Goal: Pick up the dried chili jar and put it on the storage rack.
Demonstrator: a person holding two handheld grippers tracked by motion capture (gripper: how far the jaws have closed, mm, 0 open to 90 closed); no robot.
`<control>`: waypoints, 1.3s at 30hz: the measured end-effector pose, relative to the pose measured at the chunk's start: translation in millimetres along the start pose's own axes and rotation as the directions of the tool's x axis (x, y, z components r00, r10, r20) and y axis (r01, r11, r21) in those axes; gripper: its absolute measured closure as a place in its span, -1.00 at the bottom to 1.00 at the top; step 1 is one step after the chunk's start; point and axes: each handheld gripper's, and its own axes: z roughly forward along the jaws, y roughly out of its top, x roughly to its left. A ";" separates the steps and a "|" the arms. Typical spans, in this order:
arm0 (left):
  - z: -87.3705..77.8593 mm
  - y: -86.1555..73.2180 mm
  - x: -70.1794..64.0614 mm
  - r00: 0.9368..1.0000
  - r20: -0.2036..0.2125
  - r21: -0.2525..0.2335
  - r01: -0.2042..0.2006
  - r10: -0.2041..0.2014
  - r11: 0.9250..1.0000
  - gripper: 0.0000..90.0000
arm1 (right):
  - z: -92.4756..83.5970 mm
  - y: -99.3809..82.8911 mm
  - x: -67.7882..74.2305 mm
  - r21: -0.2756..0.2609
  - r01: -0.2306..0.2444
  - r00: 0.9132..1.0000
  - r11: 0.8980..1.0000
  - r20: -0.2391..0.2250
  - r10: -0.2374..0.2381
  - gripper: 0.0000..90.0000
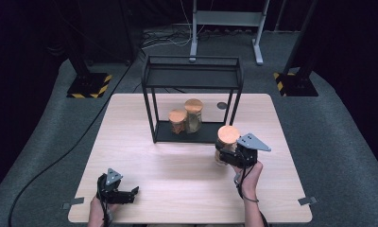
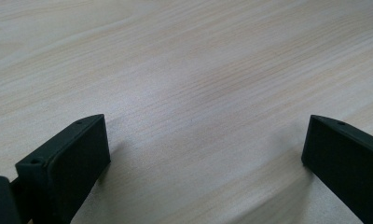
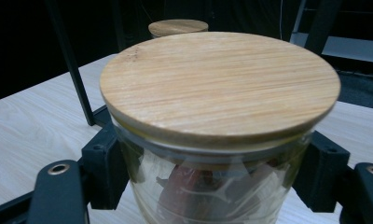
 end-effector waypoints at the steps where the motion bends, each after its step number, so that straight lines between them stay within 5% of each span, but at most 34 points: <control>1: 0.0 0.0 0.0 1.000 0.000 0.000 0.000 0.000 1.000 -1.00 | 0.9 0.1 0.2 0.001 -0.002 1.000 1.000 0.000 0.002 -0.46; 39: 0.0 0.0 0.0 1.000 0.000 0.000 0.000 0.000 1.000 -1.00 | 38.9 7.8 1.1 0.019 -0.031 1.000 0.999 0.005 0.030 -0.46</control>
